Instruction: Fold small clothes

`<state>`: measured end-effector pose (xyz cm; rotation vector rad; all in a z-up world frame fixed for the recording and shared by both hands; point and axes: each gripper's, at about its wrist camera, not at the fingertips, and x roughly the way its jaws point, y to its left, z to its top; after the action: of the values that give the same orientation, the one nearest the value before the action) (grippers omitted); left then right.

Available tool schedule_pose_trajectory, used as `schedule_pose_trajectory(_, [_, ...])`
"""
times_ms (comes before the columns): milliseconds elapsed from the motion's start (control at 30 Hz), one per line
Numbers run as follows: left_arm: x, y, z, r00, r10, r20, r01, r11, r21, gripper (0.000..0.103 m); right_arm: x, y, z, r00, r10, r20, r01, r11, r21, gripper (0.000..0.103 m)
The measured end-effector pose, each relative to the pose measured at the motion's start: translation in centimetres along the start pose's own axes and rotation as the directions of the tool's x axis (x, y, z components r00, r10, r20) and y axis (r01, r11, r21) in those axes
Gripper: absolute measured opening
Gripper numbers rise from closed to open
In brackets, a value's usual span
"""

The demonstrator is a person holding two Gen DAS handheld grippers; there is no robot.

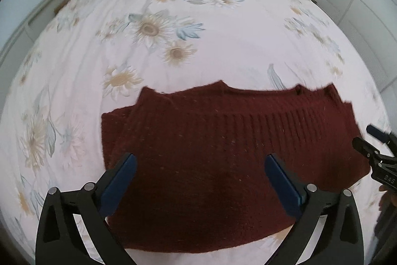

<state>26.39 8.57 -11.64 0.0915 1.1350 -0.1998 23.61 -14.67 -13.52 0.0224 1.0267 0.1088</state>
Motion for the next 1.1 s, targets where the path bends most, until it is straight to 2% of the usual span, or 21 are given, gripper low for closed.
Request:
schedule_pose_trajectory(200, [2.2, -2.8, -3.7, 0.995, 0.071, 0.068, -0.076, 0.994, 0.079, 0.102, 1.7, 3.3, -3.6, 0.999, -0.027, 0.036, 0.030, 0.997, -0.065, 0.087])
schedule_pose_trajectory(367, [5.2, -3.1, -6.6, 0.990, 0.138, 0.030, -0.140, 0.982, 0.125, 0.102, 3.7, 3.2, -6.3, 0.997, -0.077, 0.013, 0.078, 0.994, -0.072, 0.087])
schedule_pose_trajectory(467, [5.5, -1.3, -7.6, 0.994, 0.111, 0.025, -0.113, 0.990, 0.082, 0.102, 3.5, 1.1, -6.9, 0.997, -0.076, 0.019, 0.077, 0.997, -0.025, 0.087])
schedule_pose_trajectory(600, [5.0, 1.7, -7.9, 0.991, 0.130, 0.031, -0.131, 0.991, 0.032, 0.102, 2.8, -2.4, -7.3, 0.997, -0.079, 0.023, 0.078, 0.996, 0.052, 0.087])
schedule_pose_trajectory(700, [4.8, 3.4, -8.2, 0.993, 0.114, 0.032, -0.114, 0.993, 0.007, 0.102, 2.3, -4.0, -7.8, 0.994, -0.105, 0.030, 0.103, 0.992, 0.070, 0.087])
schedule_pose_trajectory(900, [5.7, 3.8, -8.4, 0.995, 0.100, 0.028, -0.100, 0.995, -0.005, 0.102, 2.7, -4.3, -9.3, 0.992, -0.117, 0.037, 0.115, 0.992, 0.055, 0.087])
schedule_pose_trajectory(1100, [6.1, 3.8, -8.3, 0.993, 0.101, 0.060, -0.099, 0.995, -0.030, 0.103, 3.2, -4.3, -10.2, 0.991, -0.120, 0.065, 0.116, 0.991, 0.061, 0.088])
